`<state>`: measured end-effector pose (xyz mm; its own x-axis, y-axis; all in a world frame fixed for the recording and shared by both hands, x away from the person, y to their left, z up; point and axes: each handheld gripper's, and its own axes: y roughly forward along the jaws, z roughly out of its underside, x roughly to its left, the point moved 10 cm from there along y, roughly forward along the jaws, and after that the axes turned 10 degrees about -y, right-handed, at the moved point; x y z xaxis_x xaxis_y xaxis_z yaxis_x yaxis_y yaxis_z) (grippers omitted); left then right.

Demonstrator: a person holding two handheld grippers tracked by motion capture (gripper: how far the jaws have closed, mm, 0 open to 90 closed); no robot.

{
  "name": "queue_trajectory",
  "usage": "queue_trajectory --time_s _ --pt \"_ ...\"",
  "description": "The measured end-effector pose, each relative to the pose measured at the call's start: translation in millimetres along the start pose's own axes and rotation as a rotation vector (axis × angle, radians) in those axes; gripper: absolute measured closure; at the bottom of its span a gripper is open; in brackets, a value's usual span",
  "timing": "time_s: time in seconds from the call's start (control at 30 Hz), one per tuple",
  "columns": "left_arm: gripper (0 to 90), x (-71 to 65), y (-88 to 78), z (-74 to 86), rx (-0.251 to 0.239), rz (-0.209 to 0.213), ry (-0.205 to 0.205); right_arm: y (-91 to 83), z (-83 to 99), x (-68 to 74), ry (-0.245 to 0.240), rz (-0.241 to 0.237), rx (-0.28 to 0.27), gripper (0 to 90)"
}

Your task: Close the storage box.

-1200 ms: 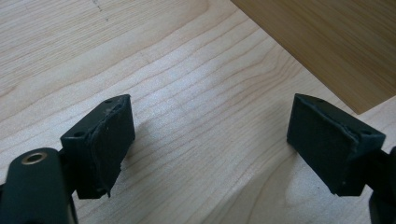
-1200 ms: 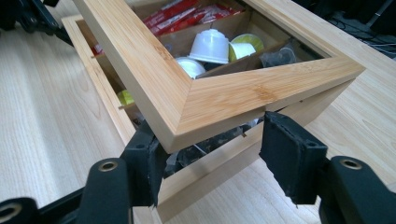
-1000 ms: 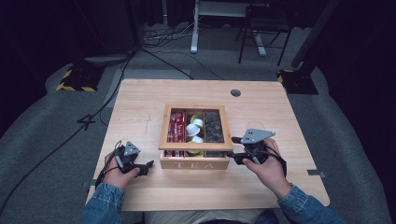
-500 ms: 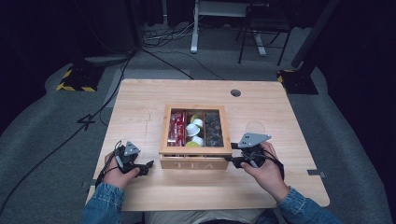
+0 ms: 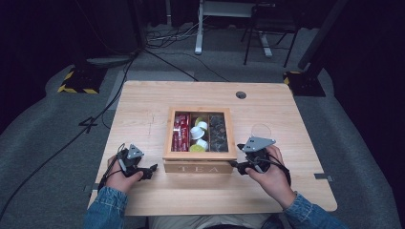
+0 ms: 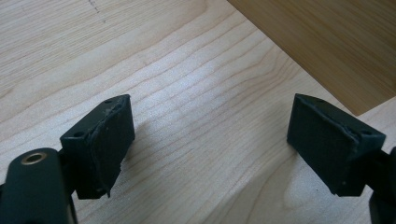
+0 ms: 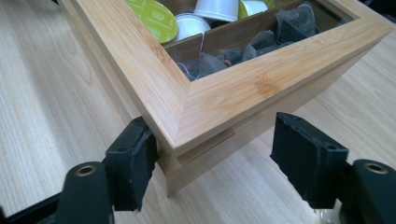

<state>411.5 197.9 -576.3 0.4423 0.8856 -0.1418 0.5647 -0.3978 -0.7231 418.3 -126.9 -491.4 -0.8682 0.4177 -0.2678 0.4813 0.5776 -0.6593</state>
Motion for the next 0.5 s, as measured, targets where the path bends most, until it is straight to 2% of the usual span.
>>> queue_trajectory --time_s 0.13,0.23,0.3,0.5 --pt "15.3 -0.4 0.3 0.0 0.001 0.004 0.001 3.8 4.8 6.1 -0.01 -0.033 0.031 29.9" --pt "15.3 -0.5 0.5 -0.2 -0.001 0.004 0.001 7.1 9.0 8.4 0.002 -0.05 0.038 28.0" --pt "15.3 -0.6 0.6 -0.2 -0.001 0.005 0.0 5.4 4.9 7.9 0.029 -0.046 -0.002 25.0" --pt "15.3 -0.6 0.7 -0.4 -0.002 0.005 0.001 -2.5 -4.3 4.5 0.026 -0.043 -0.034 24.4"
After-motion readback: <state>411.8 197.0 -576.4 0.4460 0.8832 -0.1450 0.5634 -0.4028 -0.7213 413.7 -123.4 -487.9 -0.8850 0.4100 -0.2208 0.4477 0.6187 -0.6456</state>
